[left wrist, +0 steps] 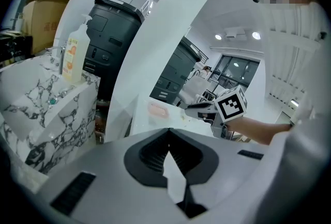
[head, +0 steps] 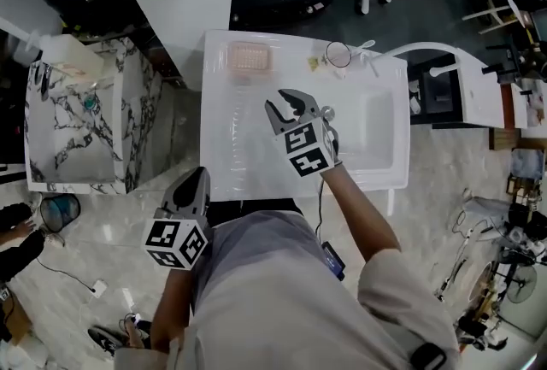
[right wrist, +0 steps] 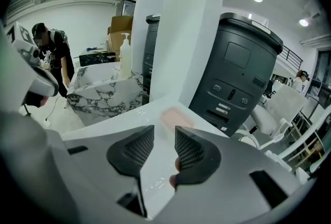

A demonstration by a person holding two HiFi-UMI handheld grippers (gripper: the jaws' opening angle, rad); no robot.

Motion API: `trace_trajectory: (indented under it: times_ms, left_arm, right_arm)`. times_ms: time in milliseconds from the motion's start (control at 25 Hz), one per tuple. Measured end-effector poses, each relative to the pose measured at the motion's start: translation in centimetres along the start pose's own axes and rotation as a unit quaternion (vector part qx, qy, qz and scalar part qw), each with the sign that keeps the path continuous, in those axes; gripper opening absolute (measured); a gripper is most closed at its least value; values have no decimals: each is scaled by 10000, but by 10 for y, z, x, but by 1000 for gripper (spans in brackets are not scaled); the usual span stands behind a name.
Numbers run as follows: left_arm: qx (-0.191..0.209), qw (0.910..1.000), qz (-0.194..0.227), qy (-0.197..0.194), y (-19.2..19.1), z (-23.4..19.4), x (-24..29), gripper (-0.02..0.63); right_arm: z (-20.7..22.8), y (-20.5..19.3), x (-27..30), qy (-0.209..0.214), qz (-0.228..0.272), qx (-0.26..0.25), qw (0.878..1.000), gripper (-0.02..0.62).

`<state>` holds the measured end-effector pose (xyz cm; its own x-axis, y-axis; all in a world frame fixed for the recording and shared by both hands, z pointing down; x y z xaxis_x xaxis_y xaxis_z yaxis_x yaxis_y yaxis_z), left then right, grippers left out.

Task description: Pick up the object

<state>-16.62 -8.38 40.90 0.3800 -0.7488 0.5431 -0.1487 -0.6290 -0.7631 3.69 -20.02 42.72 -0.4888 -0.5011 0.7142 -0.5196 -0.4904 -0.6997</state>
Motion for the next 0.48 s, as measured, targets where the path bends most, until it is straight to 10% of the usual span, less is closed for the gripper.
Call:
trace_trajectory:
  times_ms: [480]
  left_arm:
    - [-60,9999,-2,132,0,14,3,2]
  right_arm:
    - [23,5,27,85,-359,-614,9974,155]
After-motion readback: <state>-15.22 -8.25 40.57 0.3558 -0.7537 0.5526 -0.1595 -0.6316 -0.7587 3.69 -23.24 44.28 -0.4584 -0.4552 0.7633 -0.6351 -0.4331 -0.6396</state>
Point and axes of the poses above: the fingertips, and each gripper's own axes: x forward along the fingers, z to its right, y out of its top, the point moved 4 cm from there along -x, backward along the fingers, and after that the axes turned 15 degrees about y, right-handed, at the moved point
